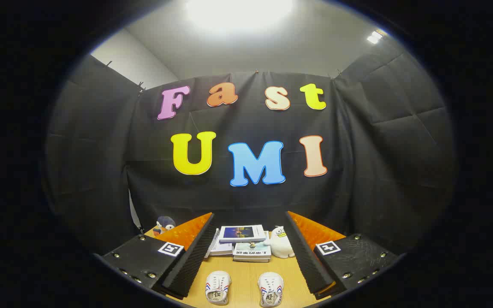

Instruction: Open the storage box then place both shoes into the box .Put the left shoe in first, then the right shoe, with the right side of both shoes facing outward in a uniform manner.

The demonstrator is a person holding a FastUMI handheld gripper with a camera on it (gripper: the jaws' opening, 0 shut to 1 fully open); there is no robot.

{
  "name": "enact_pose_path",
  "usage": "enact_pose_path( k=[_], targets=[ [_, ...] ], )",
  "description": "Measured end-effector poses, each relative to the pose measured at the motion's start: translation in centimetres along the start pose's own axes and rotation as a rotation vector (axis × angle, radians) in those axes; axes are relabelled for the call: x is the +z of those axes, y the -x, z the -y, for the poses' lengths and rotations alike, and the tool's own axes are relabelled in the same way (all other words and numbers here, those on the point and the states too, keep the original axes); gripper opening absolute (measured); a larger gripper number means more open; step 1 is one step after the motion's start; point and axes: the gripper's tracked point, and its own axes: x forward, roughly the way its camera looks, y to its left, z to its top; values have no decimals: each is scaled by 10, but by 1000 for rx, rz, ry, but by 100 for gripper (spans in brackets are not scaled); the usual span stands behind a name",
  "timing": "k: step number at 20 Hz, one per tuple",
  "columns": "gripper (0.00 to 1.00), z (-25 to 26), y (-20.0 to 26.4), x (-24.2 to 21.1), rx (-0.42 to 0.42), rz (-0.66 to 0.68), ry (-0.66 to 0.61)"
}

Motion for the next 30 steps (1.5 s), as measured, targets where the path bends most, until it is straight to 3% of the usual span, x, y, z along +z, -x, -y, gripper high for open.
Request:
enact_pose_path(
  k=[17,25,30],
  targets=[
    [97,-7,-5,-4,1,-14,1],
    [97,-32,-33,-32,137,-89,-53],
    [97,-59,-58,-74,258,-226,-134]
  ],
)
